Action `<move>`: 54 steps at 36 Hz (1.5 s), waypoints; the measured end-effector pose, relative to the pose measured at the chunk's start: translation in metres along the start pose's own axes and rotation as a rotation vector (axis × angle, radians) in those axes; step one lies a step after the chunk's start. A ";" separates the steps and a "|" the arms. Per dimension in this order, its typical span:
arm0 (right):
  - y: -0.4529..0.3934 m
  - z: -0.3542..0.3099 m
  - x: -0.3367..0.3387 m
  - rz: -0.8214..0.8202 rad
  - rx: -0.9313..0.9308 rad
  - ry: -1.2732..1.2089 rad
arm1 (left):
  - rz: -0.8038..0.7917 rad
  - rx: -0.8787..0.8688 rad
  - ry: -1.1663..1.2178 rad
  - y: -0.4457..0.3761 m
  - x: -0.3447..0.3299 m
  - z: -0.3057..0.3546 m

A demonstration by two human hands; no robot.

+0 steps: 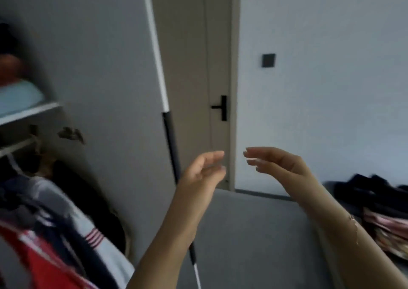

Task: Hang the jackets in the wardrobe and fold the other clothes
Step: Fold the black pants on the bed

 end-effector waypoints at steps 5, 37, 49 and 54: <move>0.075 0.029 0.116 0.235 -0.130 0.025 | -0.178 0.140 0.168 0.003 -0.126 -0.028; 0.267 0.248 0.601 1.208 -0.663 -0.030 | -0.974 0.488 0.028 -0.028 -0.764 -0.242; 0.253 0.455 0.744 1.408 -0.844 0.042 | -1.307 0.008 -0.378 -0.096 -0.975 -0.429; 0.288 0.544 0.780 1.420 -0.988 0.191 | -1.300 -0.503 -0.865 -0.087 -1.036 -0.549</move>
Point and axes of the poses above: each hand's wrist, its own y-axis away from the middle knuckle, its own x-axis out of the back of the hand, z = x × y, the point moved 2 cm from there along -y, towards the middle knuckle, and after that the axes turned 6 degrees about -y, right-handed, at the moved point
